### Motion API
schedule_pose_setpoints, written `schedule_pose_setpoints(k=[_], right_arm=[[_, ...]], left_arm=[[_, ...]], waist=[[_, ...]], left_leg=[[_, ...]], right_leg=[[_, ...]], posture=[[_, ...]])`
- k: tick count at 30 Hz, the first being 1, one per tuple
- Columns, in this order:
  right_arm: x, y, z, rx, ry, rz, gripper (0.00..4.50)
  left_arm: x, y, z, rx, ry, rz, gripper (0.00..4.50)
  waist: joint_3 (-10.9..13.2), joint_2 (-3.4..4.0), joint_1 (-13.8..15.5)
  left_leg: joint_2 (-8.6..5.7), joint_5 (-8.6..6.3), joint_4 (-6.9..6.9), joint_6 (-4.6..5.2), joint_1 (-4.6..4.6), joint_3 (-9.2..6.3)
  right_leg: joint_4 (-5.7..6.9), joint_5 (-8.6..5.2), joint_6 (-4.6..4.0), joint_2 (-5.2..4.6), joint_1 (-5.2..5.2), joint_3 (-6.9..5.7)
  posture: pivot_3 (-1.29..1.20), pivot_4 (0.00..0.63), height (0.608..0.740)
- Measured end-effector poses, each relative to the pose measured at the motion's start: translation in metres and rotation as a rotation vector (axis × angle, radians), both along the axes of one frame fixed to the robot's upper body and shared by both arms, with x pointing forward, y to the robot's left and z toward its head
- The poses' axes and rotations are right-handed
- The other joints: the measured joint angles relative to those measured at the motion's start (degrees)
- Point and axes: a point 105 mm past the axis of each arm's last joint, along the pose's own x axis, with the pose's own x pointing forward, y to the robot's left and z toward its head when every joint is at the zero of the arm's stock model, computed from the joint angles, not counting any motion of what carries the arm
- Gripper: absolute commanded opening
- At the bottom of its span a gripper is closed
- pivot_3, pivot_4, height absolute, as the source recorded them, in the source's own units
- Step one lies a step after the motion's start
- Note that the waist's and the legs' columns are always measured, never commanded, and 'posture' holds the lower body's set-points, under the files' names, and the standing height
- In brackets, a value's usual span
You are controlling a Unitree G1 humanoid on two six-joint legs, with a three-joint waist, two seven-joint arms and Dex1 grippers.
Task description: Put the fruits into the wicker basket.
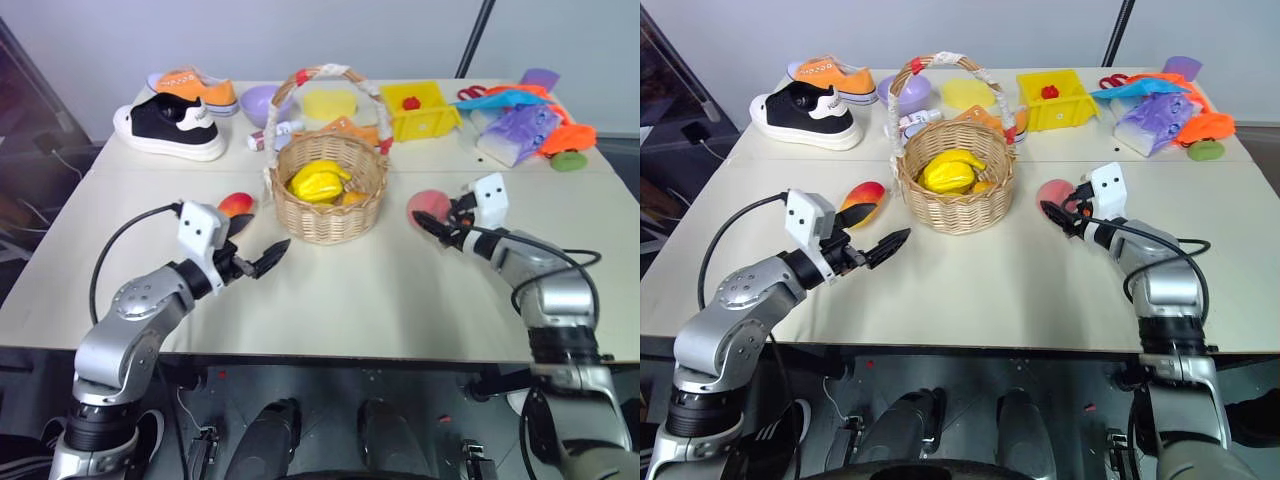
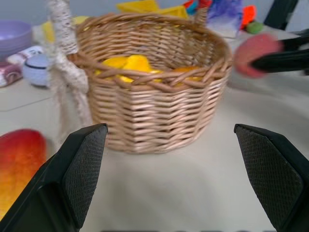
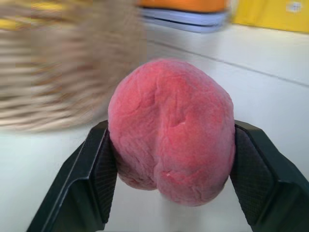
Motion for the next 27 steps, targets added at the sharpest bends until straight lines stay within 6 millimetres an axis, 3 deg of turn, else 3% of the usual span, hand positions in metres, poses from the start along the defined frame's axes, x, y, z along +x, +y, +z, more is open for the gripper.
schedule_pose_setpoints(k=[2,5,8,10,15,21,22,24,27], right_arm=[[-0.022,0.029,0.028,0.036,-0.085,0.149,2.87],[-0.039,0.057,0.049,0.079,-0.130,0.277,2.87],[-0.036,0.095,0.061,0.135,-0.157,0.350,2.87],[-0.023,0.114,0.063,0.111,-0.185,0.337,2.87],[0.017,0.126,0.054,0.071,-0.212,0.223,2.87],[0.037,0.150,0.037,0.020,-0.208,0.213,2.87],[0.039,0.151,0.034,0.021,-0.205,0.209,3.71],[0.041,0.151,0.031,0.033,-0.200,0.203,4.45],[0.042,0.149,0.036,0.030,-0.221,0.202,4.45]], left_arm=[[-0.001,0.000,0.000,-0.005,-0.016,0.005,4.50],[-0.001,0.000,0.003,-0.025,-0.049,0.016,4.50],[-0.002,0.000,0.004,-0.034,-0.063,0.022,4.50],[-0.002,-0.001,0.003,-0.030,-0.066,0.019,4.50],[-0.003,0.001,0.001,-0.043,-0.064,0.015,4.50],[-0.007,0.001,-0.006,-0.050,-0.037,-0.002,4.50],[-0.007,0.001,-0.006,-0.049,-0.038,-0.001,4.50],[-0.007,0.002,-0.006,-0.049,-0.036,0.004,4.50],[-0.007,0.004,-0.006,-0.050,-0.036,0.017,4.50]], waist=[[0.0,0.00,0.0],[0.0,-0.06,0.4],[0.0,-0.06,0.1],[0.0,-0.07,0.2],[0.0,-0.08,0.3],[0.0,-0.08,-0.1],[0.0,-0.08,0.0],[0.0,-0.08,0.1],[0.0,-0.08,0.1]], left_leg=[[0.04,0.00,0.00,0.00,0.01,0.00],[0.02,0.00,0.04,0.00,0.01,-0.01],[0.03,0.00,0.02,0.00,0.02,0.01],[0.03,0.00,0.02,-0.01,0.02,0.00],[-0.08,0.00,0.00,0.00,-0.01,-0.03],[0.00,0.01,-0.08,-0.02,0.00,-0.05],[-0.01,0.01,-0.07,-0.02,-0.01,-0.04],[-0.03,0.01,-0.05,-0.02,-0.01,-0.04],[-0.03,0.01,-0.06,-0.02,-0.01,-0.05]], right_leg=[[-0.01,0.00,0.00,0.02,0.02,-0.01],[-0.05,0.00,0.00,0.00,0.07,-0.04],[-0.01,0.00,-0.01,0.00,0.02,-0.02],[0.00,0.00,-0.01,0.02,0.01,-0.03],[-0.02,0.01,0.00,-0.06,-0.01,-0.04],[0.05,0.01,-0.01,0.04,-0.11,-0.03],[0.05,0.02,-0.01,0.04,-0.10,-0.02],[0.03,0.02,-0.01,0.02,-0.08,-0.02],[0.04,0.02,-0.01,0.03,-0.09,-0.02]], posture=[[0.00,0.150,0.740],[0.00,0.150,0.740],[0.00,0.150,0.740],[0.00,0.150,0.740],[0.00,0.150,0.740],[0.00,0.150,0.740],[0.00,0.150,0.740],[0.00,0.150,0.740],[0.00,0.150,0.740]])
